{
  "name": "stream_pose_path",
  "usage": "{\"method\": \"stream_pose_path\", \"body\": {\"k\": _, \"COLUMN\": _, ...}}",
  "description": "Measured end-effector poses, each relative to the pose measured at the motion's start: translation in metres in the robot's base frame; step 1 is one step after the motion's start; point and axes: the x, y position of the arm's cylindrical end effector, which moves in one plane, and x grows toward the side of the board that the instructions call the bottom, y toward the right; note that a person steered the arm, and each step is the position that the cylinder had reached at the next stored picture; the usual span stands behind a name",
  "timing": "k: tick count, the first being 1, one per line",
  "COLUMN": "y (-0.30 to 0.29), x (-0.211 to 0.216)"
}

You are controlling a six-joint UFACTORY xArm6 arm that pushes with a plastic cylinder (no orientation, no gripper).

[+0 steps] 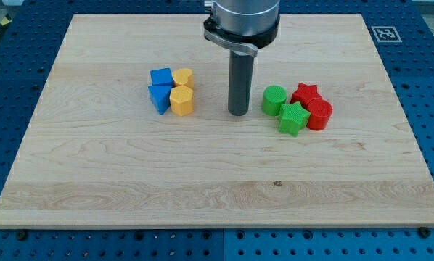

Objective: Push the green circle into the red star

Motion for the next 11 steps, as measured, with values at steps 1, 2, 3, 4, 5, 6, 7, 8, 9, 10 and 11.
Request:
{"method": "stream_pose_path", "body": {"k": 1, "y": 0.011, "x": 0.000}}
{"method": "stream_pose_path", "body": {"k": 2, "y": 0.016, "x": 0.000}}
{"method": "stream_pose_path", "body": {"k": 3, "y": 0.017, "x": 0.000}}
{"method": "stream_pose_path", "body": {"k": 4, "y": 0.020, "x": 0.000}}
{"method": "stream_pose_path", "body": {"k": 5, "y": 0.027, "x": 0.000}}
{"method": "stream_pose_path", "body": {"k": 6, "y": 0.038, "x": 0.000}}
{"method": "stream_pose_path", "body": {"k": 7, "y": 0.048, "x": 0.000}}
{"method": "stream_pose_path", "body": {"k": 8, "y": 0.056, "x": -0.001}}
{"method": "stream_pose_path", "body": {"k": 9, "y": 0.052, "x": -0.019}}
{"method": "stream_pose_path", "body": {"k": 10, "y": 0.050, "x": -0.028}}
{"method": "stream_pose_path", "body": {"k": 11, "y": 0.050, "x": -0.034}}
